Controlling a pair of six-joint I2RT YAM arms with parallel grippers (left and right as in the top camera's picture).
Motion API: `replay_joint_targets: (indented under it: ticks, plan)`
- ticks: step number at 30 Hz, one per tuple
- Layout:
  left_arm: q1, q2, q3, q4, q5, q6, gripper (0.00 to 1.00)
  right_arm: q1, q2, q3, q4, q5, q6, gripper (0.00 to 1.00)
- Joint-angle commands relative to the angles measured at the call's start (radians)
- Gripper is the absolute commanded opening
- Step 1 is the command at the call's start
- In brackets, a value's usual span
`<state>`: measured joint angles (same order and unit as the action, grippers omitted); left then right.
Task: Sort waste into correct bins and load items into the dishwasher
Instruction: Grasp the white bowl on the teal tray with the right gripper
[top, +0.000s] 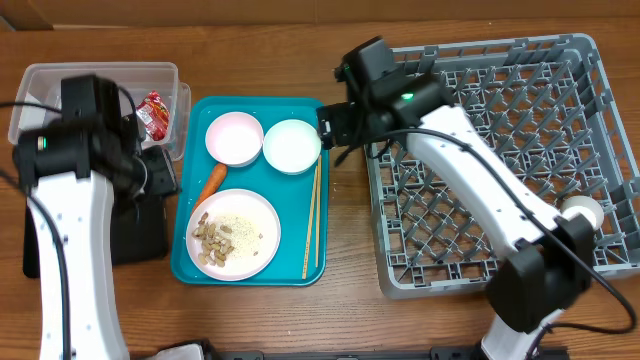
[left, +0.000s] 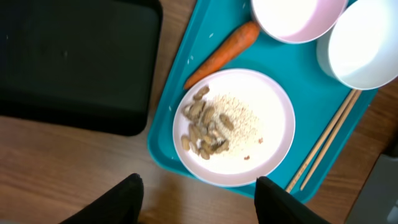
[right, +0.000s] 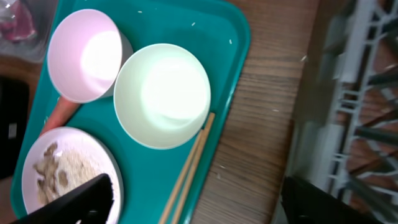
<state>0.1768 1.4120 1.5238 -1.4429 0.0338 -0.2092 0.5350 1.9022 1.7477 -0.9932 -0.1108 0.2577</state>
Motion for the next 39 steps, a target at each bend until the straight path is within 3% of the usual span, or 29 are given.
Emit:
replay_joint_targets:
  ticks: [1,3,8,17,24,30,39]
  plan:
    - [-0.001,-0.065,-0.089,0.034,0.008,0.003,0.64,0.023,0.072,0.021,0.035,0.043,0.09,0.82]
    - [-0.001,-0.065,-0.113,0.042,0.008,0.003,0.66,0.035,0.123,0.021,0.066,0.043,0.112,0.68]
    - [-0.001,-0.051,-0.167,0.064,0.012,0.002,0.64,0.05,0.212,0.021,0.119,0.044,0.122,0.55]
    - [-0.001,-0.051,-0.197,0.085,0.012,0.003,0.64,0.054,0.307,0.021,0.156,0.029,0.141,0.49]
    - [-0.001,-0.051,-0.197,0.092,0.012,0.003,0.64,0.056,0.323,0.022,0.166,0.024,0.14,0.06]
    - [-0.001,-0.051,-0.197,0.094,0.012,0.002,0.64,0.018,0.261,0.073,0.123,0.068,0.138,0.04]
    - [-0.001,-0.051,-0.197,0.102,0.012,0.002,0.64,-0.093,0.073,0.357,-0.166,0.307,0.022,0.04]
